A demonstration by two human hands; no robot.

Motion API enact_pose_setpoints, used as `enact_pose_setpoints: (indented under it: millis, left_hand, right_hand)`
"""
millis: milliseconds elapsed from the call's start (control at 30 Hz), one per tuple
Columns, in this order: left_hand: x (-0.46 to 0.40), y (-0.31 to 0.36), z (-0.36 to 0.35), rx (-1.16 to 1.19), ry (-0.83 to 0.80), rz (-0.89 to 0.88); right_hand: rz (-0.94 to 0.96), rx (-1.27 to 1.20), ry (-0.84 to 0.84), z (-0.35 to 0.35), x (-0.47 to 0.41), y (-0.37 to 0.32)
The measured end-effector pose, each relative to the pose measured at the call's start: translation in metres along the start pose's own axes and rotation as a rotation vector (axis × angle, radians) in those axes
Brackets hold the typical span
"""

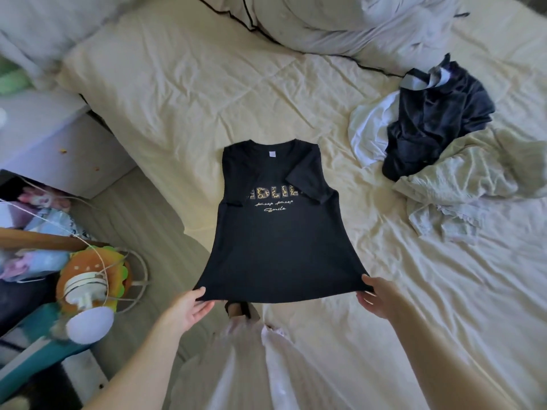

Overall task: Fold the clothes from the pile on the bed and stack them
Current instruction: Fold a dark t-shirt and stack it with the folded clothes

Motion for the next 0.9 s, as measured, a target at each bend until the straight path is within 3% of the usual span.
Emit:
enact_pose_setpoints:
  millis: [200,500,900]
  left_hand:
    - [0.024,0.015,-0.004,0.025,-0.062,-0.051]
    - [0.025,0.093,-0.035,0.13,-0.09,-0.187]
    - [-0.037,0.214,-0.067,0.127,-0.106,-0.311]
  right_hand:
    - [0.02,-0.058,0.013,-0.005,0.019,-0.001]
    - [0.135,-0.341,-0.167,-0.063,0.007,-0.078]
    - [0.264,-0.369,-0.251,-0.125,-0.055,-0.187]
Point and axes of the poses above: each hand's wrist, its own x-axis away from the middle knuckle, its own z-axis out of the back of the hand, y = z × x, the point moved 9 cm from there along -x, towards the middle knuckle, and after that the axes turned 14 degrees about -y, right-handed, at the moved point
